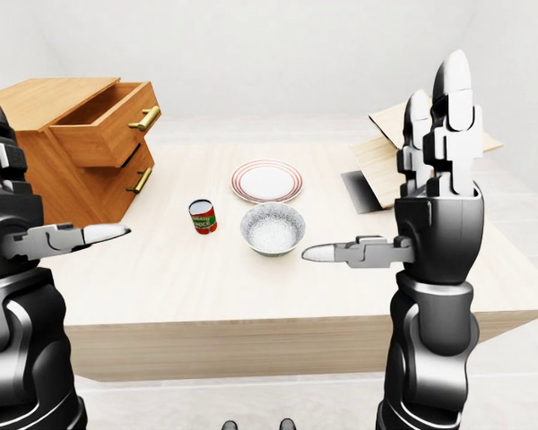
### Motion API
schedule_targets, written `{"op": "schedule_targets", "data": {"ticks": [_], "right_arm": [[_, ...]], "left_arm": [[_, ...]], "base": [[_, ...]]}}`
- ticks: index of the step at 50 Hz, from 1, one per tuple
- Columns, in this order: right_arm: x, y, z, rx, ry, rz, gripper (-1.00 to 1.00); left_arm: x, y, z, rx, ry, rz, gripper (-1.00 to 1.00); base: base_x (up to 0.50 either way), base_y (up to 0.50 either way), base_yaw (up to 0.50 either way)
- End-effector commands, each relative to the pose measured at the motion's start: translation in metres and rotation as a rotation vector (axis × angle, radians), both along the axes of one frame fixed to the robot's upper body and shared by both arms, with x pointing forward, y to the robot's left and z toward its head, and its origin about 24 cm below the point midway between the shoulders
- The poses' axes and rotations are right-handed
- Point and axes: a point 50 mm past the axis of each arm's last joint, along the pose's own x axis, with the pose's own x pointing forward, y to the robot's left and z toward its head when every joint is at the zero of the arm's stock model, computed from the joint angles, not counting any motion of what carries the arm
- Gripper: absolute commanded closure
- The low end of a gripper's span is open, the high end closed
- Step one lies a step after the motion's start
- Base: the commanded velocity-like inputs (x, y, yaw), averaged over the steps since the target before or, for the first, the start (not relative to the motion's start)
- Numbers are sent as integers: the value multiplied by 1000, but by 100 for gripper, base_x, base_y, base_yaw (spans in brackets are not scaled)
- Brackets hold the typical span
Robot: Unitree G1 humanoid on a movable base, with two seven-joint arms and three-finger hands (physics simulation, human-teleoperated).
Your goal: Close the top drawer of the cabinet.
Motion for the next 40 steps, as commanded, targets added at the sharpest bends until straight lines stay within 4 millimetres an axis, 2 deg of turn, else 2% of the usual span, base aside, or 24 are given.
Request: {"op": "schedule_targets", "data": {"ticks": [1,5,20,28,34,40], "right_arm": [[-5,1,6,0,-35,13,-100],[-6,0,7,0,-42,8,-100],[-4,0,4,-3,-23,7,-100],[-5,0,8,-1,-47,3,-100],[-4,-2,4,6,-26,1,-100],[-3,-2,1,14,-11,5,-100]], "left_arm": [[-9,0,12,-3,-72,-6,-100],[-9,0,14,-10,-81,-8,-100],[1,-1,-3,13,18,-12,-100],[-1,-3,2,38,-4,-18,-100],[0,-4,1,37,-2,-19,-100],[-6,-7,10,44,-55,-26,-100]], "base": [[0,0,0],[0,8,0],[0,50,0],[0,50,0],[0,50,0],[0,50,0]]}}
